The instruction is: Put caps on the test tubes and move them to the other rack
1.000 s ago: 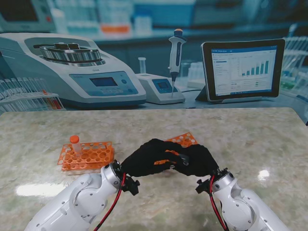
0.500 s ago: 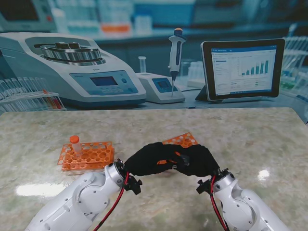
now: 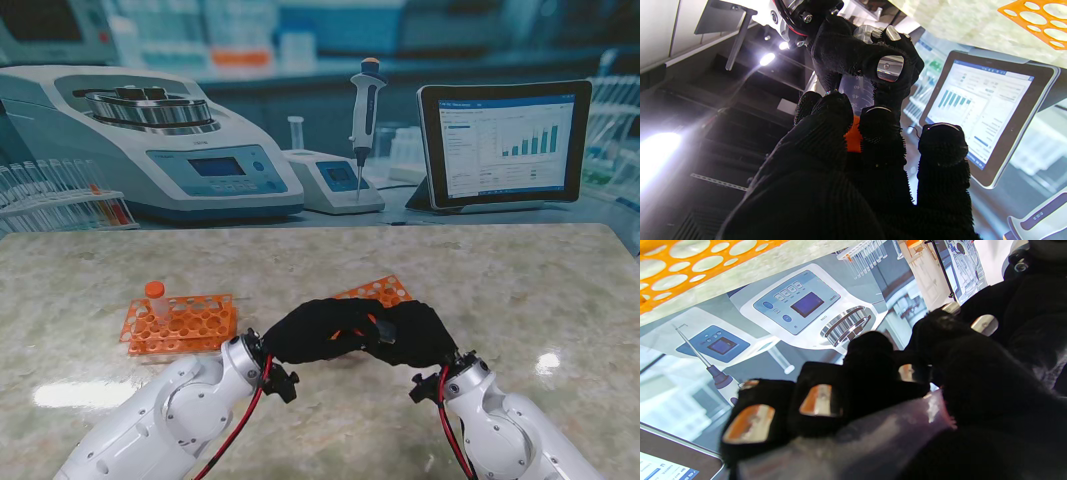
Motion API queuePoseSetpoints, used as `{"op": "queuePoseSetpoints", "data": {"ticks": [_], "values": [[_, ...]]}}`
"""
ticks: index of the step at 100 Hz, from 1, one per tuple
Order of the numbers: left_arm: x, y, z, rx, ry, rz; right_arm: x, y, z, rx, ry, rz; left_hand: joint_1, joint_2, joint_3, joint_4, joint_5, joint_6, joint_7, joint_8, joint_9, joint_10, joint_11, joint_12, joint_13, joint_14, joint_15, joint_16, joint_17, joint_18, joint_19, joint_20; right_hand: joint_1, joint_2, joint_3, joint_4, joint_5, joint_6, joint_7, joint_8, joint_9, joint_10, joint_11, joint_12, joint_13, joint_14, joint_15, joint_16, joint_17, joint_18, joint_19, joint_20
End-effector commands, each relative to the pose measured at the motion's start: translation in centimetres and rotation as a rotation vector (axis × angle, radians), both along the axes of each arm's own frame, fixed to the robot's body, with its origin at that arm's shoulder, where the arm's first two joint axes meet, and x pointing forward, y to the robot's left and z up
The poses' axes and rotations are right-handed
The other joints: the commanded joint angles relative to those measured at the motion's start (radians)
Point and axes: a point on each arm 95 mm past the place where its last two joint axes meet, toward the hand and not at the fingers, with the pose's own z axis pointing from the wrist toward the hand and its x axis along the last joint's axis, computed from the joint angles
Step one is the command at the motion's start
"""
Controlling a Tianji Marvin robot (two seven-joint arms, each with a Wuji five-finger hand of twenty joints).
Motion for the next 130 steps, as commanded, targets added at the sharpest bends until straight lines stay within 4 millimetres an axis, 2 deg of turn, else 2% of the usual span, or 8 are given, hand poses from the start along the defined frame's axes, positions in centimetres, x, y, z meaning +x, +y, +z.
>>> {"op": "queuePoseSetpoints", "data": {"ticks": [1, 9, 31, 44, 71, 84, 97, 130], "values": [[0.2, 0.2, -0.4, 0.030, 0.007, 0.005, -0.5, 0.8, 0.4, 0.018, -0.010, 0.030, 0.124, 0.222, 0.203, 0.040, -0.002, 0.017, 0.107, 0.063, 0.246, 0.004, 0.454, 0.144, 0.035, -0.075, 0.041, -0.032, 0.026, -0.031, 0.058, 0.043, 0.019, 0.018, -0.007, -0.021, 0.006, -0.135, 0.040, 0.027, 0.034, 0.007, -0.007, 0.004, 0.027, -0.052, 0.138, 0.042, 0.071, -0.109, 0.283, 0.041], [0.3, 0.2, -0.3, 0.023, 0.003, 0.005, -0.5, 0.8, 0.4, 0.019, -0.010, 0.035, 0.124, 0.220, 0.208, 0.044, 0.006, 0.017, 0.115, 0.078, 0.252, 0.007, 0.459, 0.122, 0.047, -0.090, 0.033, -0.058, 0.049, -0.029, 0.039, 0.028, 0.015, 0.020, -0.014, -0.025, -0.001, -0.139, 0.034, 0.026, 0.032, 0.008, -0.012, 0.002, 0.027, -0.049, 0.132, 0.040, 0.070, -0.108, 0.279, 0.040], [0.3, 0.2, 0.2, -0.006, 0.010, -0.003, -0.5, 0.8, 0.4, 0.023, -0.010, 0.044, 0.123, 0.203, 0.226, 0.042, 0.052, 0.018, 0.103, 0.087, 0.271, 0.018, 0.455, 0.072, 0.065, -0.080, -0.015, -0.120, 0.083, 0.007, -0.046, -0.016, -0.003, 0.035, -0.043, -0.038, -0.018, -0.142, 0.003, 0.013, 0.008, 0.018, -0.038, -0.005, 0.026, -0.027, 0.089, 0.020, 0.064, -0.090, 0.246, 0.026], [0.3, 0.1, 0.5, -0.024, 0.014, -0.008, -0.5, 0.8, 0.4, 0.022, -0.006, 0.054, 0.124, 0.194, 0.228, 0.039, 0.079, 0.014, 0.093, 0.082, 0.279, 0.024, 0.444, 0.059, 0.070, -0.066, -0.051, -0.142, 0.086, 0.025, -0.095, -0.031, -0.030, 0.057, -0.074, -0.045, -0.034, -0.124, -0.046, -0.023, -0.017, 0.036, -0.069, -0.018, 0.026, 0.001, 0.035, -0.006, 0.054, -0.056, 0.197, 0.006], [0.1, 0.3, 1.7, -0.046, -0.011, -0.018, -0.4, 0.8, 0.4, 0.024, -0.005, 0.063, 0.124, 0.183, 0.230, 0.046, 0.128, -0.005, 0.090, 0.078, 0.306, 0.018, 0.418, 0.008, 0.097, -0.044, -0.131, -0.175, 0.107, 0.049, -0.176, -0.049, -0.049, 0.073, -0.148, -0.094, -0.080, -0.094, -0.150, -0.128, -0.080, 0.069, -0.148, -0.055, 0.023, 0.067, -0.128, -0.073, 0.025, 0.036, 0.054, -0.052], [0.0, 0.5, 2.2, -0.049, -0.029, -0.017, -0.4, 0.8, 0.4, 0.017, -0.002, 0.067, 0.124, 0.177, 0.231, 0.048, 0.142, -0.013, 0.095, 0.080, 0.317, 0.016, 0.412, -0.004, 0.110, -0.039, -0.146, -0.179, 0.118, 0.055, -0.192, -0.053, -0.047, 0.073, -0.180, -0.107, -0.112, -0.080, -0.235, -0.211, -0.123, 0.093, -0.218, -0.093, 0.019, 0.100, -0.271, -0.122, -0.001, 0.087, -0.061, -0.097], [-0.1, 0.7, 2.6, -0.049, -0.041, -0.018, -0.3, 0.9, 0.3, 0.007, 0.000, 0.067, 0.124, 0.174, 0.231, 0.051, 0.154, -0.020, 0.099, 0.082, 0.328, 0.014, 0.407, -0.018, 0.120, -0.037, -0.160, -0.180, 0.127, 0.058, -0.200, -0.055, -0.020, 0.069, -0.202, -0.109, -0.134, -0.073, -0.328, -0.361, -0.148, 0.115, -0.301, -0.146, 0.017, 0.109, -0.411, -0.157, -0.025, 0.110, -0.157, -0.125], [-0.4, 0.9, 3.6, -0.051, -0.083, -0.025, -0.2, 0.9, 0.2, -0.011, 0.006, 0.057, 0.124, 0.170, 0.231, 0.056, 0.166, -0.026, 0.102, 0.087, 0.337, 0.009, 0.403, -0.037, 0.132, -0.034, -0.180, -0.178, 0.134, 0.063, -0.212, -0.055, 0.010, 0.068, -0.203, -0.110, -0.176, -0.045, -0.372, -0.621, -0.189, 0.143, -0.430, -0.231, 0.008, 0.115, -0.631, -0.187, -0.077, 0.131, -0.286, -0.121]]}}
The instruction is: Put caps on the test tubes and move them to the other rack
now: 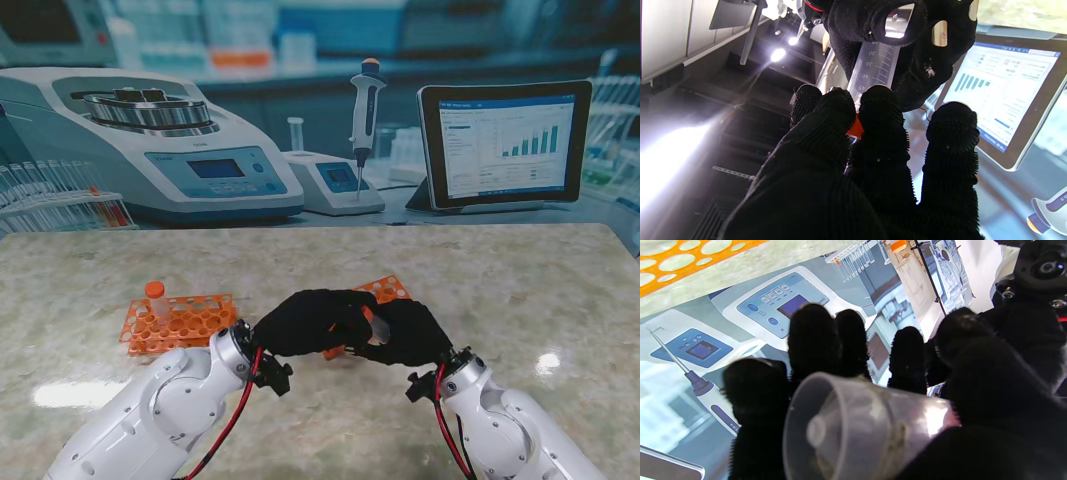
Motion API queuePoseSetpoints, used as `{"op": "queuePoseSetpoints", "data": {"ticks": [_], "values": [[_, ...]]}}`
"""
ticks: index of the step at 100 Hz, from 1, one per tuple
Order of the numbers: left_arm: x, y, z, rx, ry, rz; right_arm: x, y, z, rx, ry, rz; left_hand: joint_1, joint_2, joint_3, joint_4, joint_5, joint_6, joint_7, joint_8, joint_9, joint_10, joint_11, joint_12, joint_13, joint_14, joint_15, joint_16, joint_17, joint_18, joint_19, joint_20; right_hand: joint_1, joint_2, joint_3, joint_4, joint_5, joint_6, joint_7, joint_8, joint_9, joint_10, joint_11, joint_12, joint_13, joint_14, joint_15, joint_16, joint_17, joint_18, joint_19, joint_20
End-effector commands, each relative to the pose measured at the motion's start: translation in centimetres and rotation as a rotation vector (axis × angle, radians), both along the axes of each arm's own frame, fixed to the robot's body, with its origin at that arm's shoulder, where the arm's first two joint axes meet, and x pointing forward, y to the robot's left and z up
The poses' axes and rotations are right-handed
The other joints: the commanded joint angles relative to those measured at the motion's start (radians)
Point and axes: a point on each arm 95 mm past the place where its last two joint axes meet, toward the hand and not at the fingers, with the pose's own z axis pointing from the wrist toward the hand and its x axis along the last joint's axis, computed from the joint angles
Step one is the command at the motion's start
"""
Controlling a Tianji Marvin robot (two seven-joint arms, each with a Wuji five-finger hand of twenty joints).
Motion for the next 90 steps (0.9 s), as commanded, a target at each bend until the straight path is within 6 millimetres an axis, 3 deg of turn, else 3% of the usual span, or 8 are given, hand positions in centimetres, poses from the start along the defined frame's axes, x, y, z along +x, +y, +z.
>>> {"op": "queuePoseSetpoints", "data": {"ticks": [1, 34, 45, 52, 60, 68, 76, 90], "values": [[-0.08, 0.05, 0.94, -0.011, -0.022, -0.005, -0.28, 0.16, -0.45, -0.010, 0.016, 0.001, 0.125, 0.187, 0.231, 0.068, 0.053, 0.015, 0.085, 0.027, 0.224, -0.124, 0.408, 0.079, 0.007, -0.038, -0.039, -0.010, 0.013, 0.017, -0.010, -0.028, 0.020, 0.008, -0.012, -0.024, -0.024, -0.030, -0.016, -0.048, -0.030, 0.011, -0.030, -0.021, 0.008, 0.009, -0.044, -0.007, -0.008, 0.015, -0.014, -0.007], [-0.43, 0.62, 1.80, 0.010, -0.042, -0.011, -0.14, 0.24, -0.55, -0.018, 0.023, -0.005, 0.125, 0.187, 0.231, 0.068, 0.051, 0.019, 0.083, 0.027, 0.222, -0.120, 0.409, 0.078, 0.011, -0.032, -0.047, -0.006, 0.016, 0.018, -0.014, -0.026, 0.075, 0.041, 0.009, -0.021, -0.048, 0.005, -0.028, -0.199, -0.056, 0.024, -0.090, -0.071, 0.000, 0.024, -0.157, -0.004, -0.056, 0.030, -0.054, 0.012], [-0.53, 0.70, 1.73, 0.015, -0.038, -0.015, -0.16, 0.34, -0.55, -0.015, 0.030, 0.001, 0.125, 0.184, 0.231, 0.067, 0.048, 0.023, 0.074, 0.021, 0.219, -0.113, 0.409, 0.083, 0.012, -0.023, -0.049, -0.004, 0.016, 0.020, -0.011, -0.023, 0.203, 0.155, -0.039, -0.034, -0.047, 0.019, -0.015, -0.242, -0.052, 0.030, -0.094, -0.082, 0.003, 0.028, -0.165, 0.012, -0.060, 0.038, -0.056, 0.021], [-0.53, 0.64, 1.53, 0.017, -0.032, -0.016, -0.17, 0.36, -0.54, -0.019, 0.033, 0.006, 0.125, 0.181, 0.231, 0.065, 0.047, 0.026, 0.062, 0.013, 0.214, -0.107, 0.405, 0.091, 0.011, -0.013, -0.050, 0.000, 0.011, 0.019, -0.008, -0.019, 0.280, 0.258, -0.134, -0.043, -0.067, 0.048, -0.013, -0.259, -0.049, 0.041, -0.104, -0.096, 0.005, 0.028, -0.152, 0.017, -0.056, 0.035, -0.038, 0.031], [-0.48, 0.55, 1.32, 0.019, -0.023, -0.017, -0.18, 0.33, -0.51, -0.026, 0.033, 0.008, 0.125, 0.178, 0.230, 0.062, 0.049, 0.033, 0.040, -0.007, 0.210, -0.100, 0.388, 0.106, 0.010, 0.009, -0.057, 0.011, 0.005, 0.018, -0.003, -0.012, 0.316, 0.329, -0.134, -0.058, -0.077, 0.076, -0.010, -0.255, -0.028, 0.056, -0.119, -0.117, 0.012, 0.021, -0.120, 0.022, -0.033, 0.028, -0.021, 0.030], [-0.43, 0.51, 1.25, 0.020, -0.020, -0.015, -0.15, 0.23, -0.46, -0.040, 0.022, 0.007, 0.125, 0.174, 0.229, 0.059, 0.045, 0.037, 0.018, -0.032, 0.204, -0.090, 0.366, 0.118, 0.013, 0.036, -0.056, 0.037, 0.007, 0.010, 0.018, -0.002, 0.268, 0.347, -0.029, -0.098, -0.053, 0.097, -0.040, -0.237, 0.013, 0.058, -0.132, -0.161, 0.017, -0.012, -0.022, 0.011, 0.019, -0.003, 0.017, 0.018], [-0.42, 0.49, 1.24, 0.021, -0.018, -0.014, -0.13, 0.16, -0.44, -0.045, 0.015, 0.005, 0.125, 0.172, 0.226, 0.056, 0.042, 0.043, -0.007, -0.058, 0.196, -0.081, 0.345, 0.123, 0.013, 0.047, -0.056, 0.062, 0.003, 0.002, 0.041, 0.007, 0.224, 0.340, 0.043, -0.110, -0.037, 0.115, -0.052, -0.241, 0.053, 0.069, -0.133, -0.187, 0.022, -0.036, 0.049, 0.005, 0.036, -0.028, 0.066, 0.041], [-0.46, 0.48, 1.18, 0.025, -0.012, -0.014, -0.15, 0.20, -0.42, -0.041, 0.016, 0.013, 0.125, 0.163, 0.207, 0.053, 0.045, 0.070, -0.082, -0.134, 0.178, -0.068, 0.286, 0.122, 0.010, 0.050, -0.072, 0.092, -0.004, -0.013, 0.053, 0.007, 0.195, 0.343, 0.069, -0.114, -0.020, 0.107, -0.052, -0.223, 0.090, 0.068, -0.114, -0.196, 0.027, -0.068, 0.124, 0.012, 0.053, -0.063, 0.121, 0.058]]}}
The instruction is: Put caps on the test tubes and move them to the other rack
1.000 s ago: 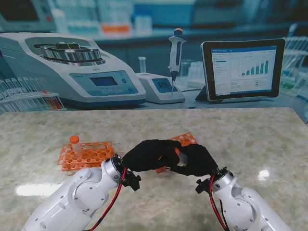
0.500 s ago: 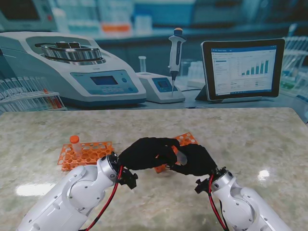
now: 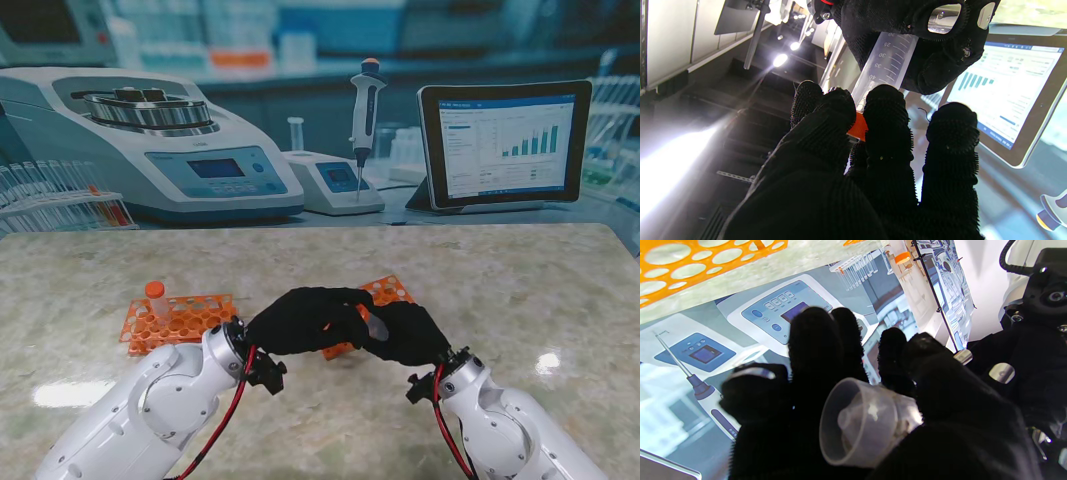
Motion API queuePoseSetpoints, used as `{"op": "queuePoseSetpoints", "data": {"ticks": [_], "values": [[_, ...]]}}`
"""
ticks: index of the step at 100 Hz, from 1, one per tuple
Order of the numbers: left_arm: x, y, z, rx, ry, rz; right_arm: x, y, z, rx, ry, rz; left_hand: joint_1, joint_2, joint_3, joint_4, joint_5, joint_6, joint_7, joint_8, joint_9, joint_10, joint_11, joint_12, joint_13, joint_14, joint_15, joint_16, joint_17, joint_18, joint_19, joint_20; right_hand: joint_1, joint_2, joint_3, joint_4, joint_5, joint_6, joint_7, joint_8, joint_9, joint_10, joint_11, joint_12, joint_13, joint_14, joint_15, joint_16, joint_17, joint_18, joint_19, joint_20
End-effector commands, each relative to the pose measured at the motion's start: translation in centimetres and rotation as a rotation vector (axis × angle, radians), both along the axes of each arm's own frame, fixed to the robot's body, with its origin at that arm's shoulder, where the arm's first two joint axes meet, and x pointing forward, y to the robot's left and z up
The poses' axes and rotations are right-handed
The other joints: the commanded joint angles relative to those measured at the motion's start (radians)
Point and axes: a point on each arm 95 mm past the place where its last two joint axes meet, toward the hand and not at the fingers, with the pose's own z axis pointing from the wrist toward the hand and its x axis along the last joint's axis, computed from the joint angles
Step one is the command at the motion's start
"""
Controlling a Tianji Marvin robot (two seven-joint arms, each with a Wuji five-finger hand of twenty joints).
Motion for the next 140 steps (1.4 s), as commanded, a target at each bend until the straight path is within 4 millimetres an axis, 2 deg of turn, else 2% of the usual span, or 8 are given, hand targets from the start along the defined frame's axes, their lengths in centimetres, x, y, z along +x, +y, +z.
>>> {"op": "queuePoseSetpoints", "data": {"ticks": [1, 17, 34, 70, 96, 119, 134, 140], "values": [[-0.10, -0.10, -0.01, 0.006, 0.007, -0.003, -0.20, 0.10, -0.20, 0.003, 0.010, 0.007, 0.124, 0.160, 0.202, 0.053, 0.022, 0.071, -0.046, -0.047, 0.172, -0.109, 0.278, 0.105, -0.001, -0.005, -0.023, 0.028, -0.007, -0.018, 0.049, 0.006, 0.022, 0.141, 0.096, -0.027, 0.050, -0.027, -0.014, 0.024, 0.051, 0.018, 0.015, -0.009, 0.011, -0.058, 0.050, 0.003, 0.031, -0.056, 0.054, 0.025], [0.03, -0.07, -0.10, 0.022, 0.019, -0.006, -0.23, 0.10, -0.20, -0.003, 0.012, 0.017, 0.125, 0.132, 0.113, 0.072, -0.014, 0.084, -0.145, -0.144, 0.142, -0.110, 0.178, 0.115, -0.031, -0.049, -0.068, 0.032, -0.043, -0.039, 0.025, -0.010, 0.010, 0.142, 0.099, -0.027, 0.058, -0.044, -0.018, 0.063, 0.071, 0.005, 0.043, 0.007, 0.013, -0.075, 0.101, 0.013, 0.039, -0.073, 0.083, 0.031], [0.20, -0.04, -0.16, 0.030, 0.025, -0.004, -0.26, 0.17, -0.21, -0.007, 0.011, 0.027, 0.095, 0.124, -0.062, 0.118, -0.069, 0.071, -0.248, -0.237, 0.107, -0.117, 0.028, 0.080, -0.097, -0.027, -0.119, 0.013, -0.117, -0.029, -0.004, -0.008, 0.001, 0.141, 0.100, -0.027, 0.066, -0.055, -0.024, 0.075, 0.079, -0.001, 0.048, 0.013, 0.014, -0.089, 0.127, 0.020, 0.044, -0.091, 0.102, 0.035], [0.29, 0.07, 0.09, 0.079, 0.014, -0.007, -0.41, 0.20, -0.14, -0.011, 0.006, 0.035, -0.058, 0.126, -0.198, 0.133, -0.148, 0.014, -0.393, -0.303, -0.070, -0.133, 0.032, -0.358, -0.271, 0.108, -0.426, -0.151, -0.360, 0.075, -0.218, -0.026, -0.010, 0.128, 0.100, -0.028, 0.075, -0.071, -0.029, 0.079, 0.087, -0.006, 0.046, 0.016, 0.014, -0.099, 0.153, 0.025, 0.050, -0.111, 0.124, 0.039], [0.26, 0.04, 0.34, 0.127, 0.011, -0.023, -0.52, 0.22, -0.12, -0.017, 0.005, 0.042, -0.097, 0.109, -0.226, 0.130, -0.151, -0.031, -0.389, -0.272, -0.092, -0.130, 0.001, -0.393, -0.306, 0.135, -0.529, -0.207, -0.422, 0.104, -0.292, -0.046, -0.012, 0.121, 0.097, -0.028, 0.078, -0.082, -0.028, 0.077, 0.089, -0.008, 0.044, 0.017, 0.013, -0.102, 0.160, 0.025, 0.052, -0.121, 0.131, 0.039], [0.33, -0.23, 0.11, 0.173, 0.005, -0.040, -0.63, 0.29, -0.07, -0.015, -0.002, 0.049, -0.031, 0.082, -0.191, 0.140, -0.117, -0.067, -0.354, -0.246, -0.077, -0.134, 0.004, -0.395, -0.281, 0.106, -0.517, -0.197, -0.399, 0.089, -0.279, -0.045, -0.020, 0.119, 0.100, -0.026, 0.082, -0.099, -0.024, 0.081, 0.090, -0.014, 0.043, 0.019, 0.013, -0.108, 0.166, 0.026, 0.053, -0.131, 0.136, 0.039], [0.46, -0.42, -0.37, 0.186, 0.013, -0.044, -0.79, 0.38, -0.01, -0.008, -0.014, 0.054, -0.010, 0.079, -0.142, 0.146, -0.107, -0.062, -0.341, -0.251, -0.068, -0.141, 0.022, -0.380, -0.260, 0.070, -0.448, -0.143, -0.374, 0.071, -0.248, -0.048, -0.026, 0.119, 0.104, -0.026, 0.083, -0.106, -0.024, 0.085, 0.091, -0.017, 0.042, 0.020, 0.014, -0.112, 0.170, 0.027, 0.054, -0.138, 0.140, 0.040], [0.53, -0.47, -0.53, 0.189, 0.016, -0.047, -0.86, 0.40, 0.03, -0.005, -0.018, 0.056, -0.007, 0.080, -0.083, 0.142, -0.097, -0.053, -0.326, -0.251, -0.053, -0.149, 0.023, -0.213, -0.239, 0.057, -0.412, -0.021, -0.350, 0.052, -0.205, -0.051, -0.027, 0.118, 0.105, -0.026, 0.084, -0.108, -0.024, 0.086, 0.091, -0.018, 0.042, 0.020, 0.014, -0.114, 0.173, 0.028, 0.055, -0.141, 0.142, 0.040]]}}
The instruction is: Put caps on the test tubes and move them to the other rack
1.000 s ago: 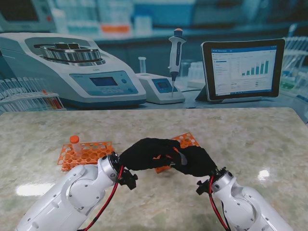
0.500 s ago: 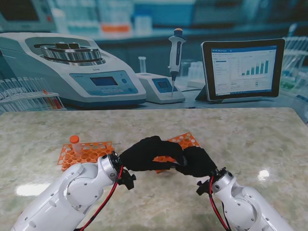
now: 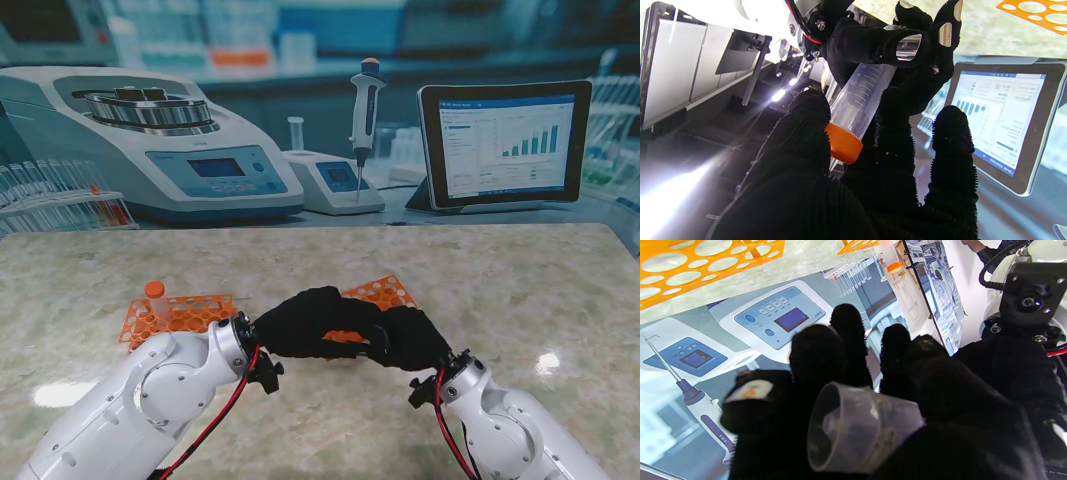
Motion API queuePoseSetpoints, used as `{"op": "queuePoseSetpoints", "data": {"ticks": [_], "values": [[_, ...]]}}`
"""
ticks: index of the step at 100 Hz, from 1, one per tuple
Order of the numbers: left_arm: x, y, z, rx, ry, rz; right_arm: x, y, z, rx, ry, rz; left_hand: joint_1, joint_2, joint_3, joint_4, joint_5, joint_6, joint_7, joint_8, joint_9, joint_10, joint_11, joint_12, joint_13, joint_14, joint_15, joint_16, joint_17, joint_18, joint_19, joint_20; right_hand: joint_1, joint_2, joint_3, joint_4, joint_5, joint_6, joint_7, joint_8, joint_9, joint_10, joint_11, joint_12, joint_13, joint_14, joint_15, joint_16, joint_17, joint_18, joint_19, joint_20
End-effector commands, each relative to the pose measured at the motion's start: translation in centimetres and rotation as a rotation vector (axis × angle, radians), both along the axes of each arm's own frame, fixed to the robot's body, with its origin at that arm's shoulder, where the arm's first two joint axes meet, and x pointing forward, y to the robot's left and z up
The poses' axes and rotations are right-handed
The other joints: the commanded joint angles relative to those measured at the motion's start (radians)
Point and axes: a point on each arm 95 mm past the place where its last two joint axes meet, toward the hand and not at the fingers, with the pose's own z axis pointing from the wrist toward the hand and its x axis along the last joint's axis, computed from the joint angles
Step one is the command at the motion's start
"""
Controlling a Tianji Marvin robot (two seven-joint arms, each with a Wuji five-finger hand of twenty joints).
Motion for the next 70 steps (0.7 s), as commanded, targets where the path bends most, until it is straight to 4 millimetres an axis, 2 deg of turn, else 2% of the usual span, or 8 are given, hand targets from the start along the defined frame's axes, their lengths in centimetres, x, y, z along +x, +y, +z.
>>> {"op": "queuePoseSetpoints", "data": {"ticks": [1, 18, 28, 41, 54, 59, 64, 70], "values": [[0.12, -0.02, -0.73, 0.020, 0.017, 0.002, -0.44, 0.52, 0.22, 0.015, -0.009, 0.017, 0.080, 0.003, 0.110, 0.039, 0.038, -0.004, 0.029, 0.004, 0.024, -0.039, 0.005, 0.110, 0.050, -0.032, 0.033, 0.099, 0.022, -0.031, 0.058, -0.036, 0.006, 0.114, 0.065, -0.001, 0.030, -0.083, 0.009, 0.018, 0.058, 0.008, 0.005, 0.010, 0.011, -0.090, 0.056, 0.013, 0.032, -0.095, 0.068, 0.019], [0.26, -0.02, -1.05, 0.037, 0.023, -0.006, -0.61, 0.61, 0.30, 0.029, -0.020, 0.022, 0.179, 0.026, 0.190, 0.041, 0.057, 0.054, 0.081, 0.019, 0.116, -0.056, 0.003, 0.250, 0.114, -0.078, 0.168, 0.166, 0.130, -0.091, 0.180, -0.039, 0.005, 0.112, 0.066, -0.002, 0.029, -0.081, 0.007, 0.020, 0.059, 0.009, 0.006, 0.012, 0.011, -0.091, 0.060, 0.014, 0.033, -0.098, 0.071, 0.019], [0.30, 0.01, -1.11, 0.044, 0.029, -0.006, -0.77, 0.68, 0.37, 0.034, -0.025, 0.026, 0.211, 0.065, 0.295, -0.019, 0.060, 0.090, 0.171, 0.074, 0.171, -0.066, 0.104, 0.347, 0.155, -0.108, 0.293, 0.092, 0.208, -0.118, 0.269, -0.050, 0.005, 0.113, 0.066, -0.002, 0.029, -0.083, 0.007, 0.020, 0.059, 0.006, 0.006, 0.013, 0.011, -0.092, 0.062, 0.015, 0.033, -0.099, 0.073, 0.020], [0.37, -0.03, -1.19, 0.043, 0.025, -0.001, -0.90, 0.74, 0.44, 0.039, -0.031, 0.030, 0.212, 0.097, 0.343, -0.035, 0.054, 0.081, 0.321, 0.185, 0.210, -0.063, 0.235, 0.464, 0.173, -0.145, 0.455, 0.150, 0.268, -0.150, 0.377, -0.015, 0.006, 0.111, 0.064, -0.002, 0.028, -0.087, 0.007, 0.022, 0.062, 0.007, 0.008, 0.015, 0.012, -0.096, 0.066, 0.016, 0.035, -0.105, 0.076, 0.020], [0.44, -0.01, -1.17, 0.048, 0.008, 0.007, -0.96, 0.80, 0.47, 0.045, -0.035, 0.035, 0.211, 0.156, 0.346, -0.026, 0.047, 0.043, 0.460, 0.320, 0.245, -0.079, 0.361, 0.436, 0.216, -0.219, 0.636, 0.179, 0.323, -0.199, 0.540, 0.066, 0.008, 0.114, 0.056, -0.002, 0.024, -0.089, 0.006, 0.023, 0.060, 0.006, 0.011, 0.019, 0.011, -0.098, 0.066, 0.015, 0.035, -0.112, 0.076, 0.019], [0.48, 0.03, -1.18, 0.053, -0.002, 0.010, -0.98, 0.82, 0.47, 0.047, -0.036, 0.037, 0.212, 0.161, 0.350, -0.023, 0.042, 0.038, 0.482, 0.350, 0.249, -0.085, 0.390, 0.414, 0.226, -0.231, 0.670, 0.172, 0.342, -0.205, 0.564, 0.071, 0.011, 0.114, 0.051, -0.002, 0.020, -0.086, 0.006, 0.023, 0.060, 0.004, 0.014, 0.021, 0.011, -0.098, 0.066, 0.014, 0.035, -0.114, 0.075, 0.018], [0.49, 0.00, -1.20, 0.047, -0.005, 0.013, -1.01, 0.84, 0.48, 0.050, -0.036, 0.038, 0.212, 0.160, 0.365, -0.023, 0.039, 0.044, 0.508, 0.385, 0.255, -0.082, 0.441, 0.420, 0.251, -0.204, 0.685, 0.160, 0.369, -0.203, 0.579, 0.067, 0.015, 0.115, 0.047, -0.002, 0.017, -0.081, 0.005, 0.023, 0.060, 0.004, 0.015, 0.023, 0.010, -0.095, 0.065, 0.014, 0.034, -0.114, 0.075, 0.017], [0.51, 0.00, -1.20, 0.041, -0.007, 0.016, -1.04, 0.85, 0.48, 0.054, -0.035, 0.040, 0.212, 0.157, 0.379, -0.024, 0.036, 0.046, 0.528, 0.412, 0.261, -0.086, 0.472, 0.433, 0.271, -0.235, 0.688, 0.152, 0.395, -0.201, 0.583, 0.058, 0.033, 0.116, 0.021, -0.001, 0.011, -0.075, 0.007, 0.015, 0.055, 0.007, 0.015, 0.026, 0.011, -0.090, 0.058, 0.009, 0.033, -0.110, 0.070, 0.014]]}}
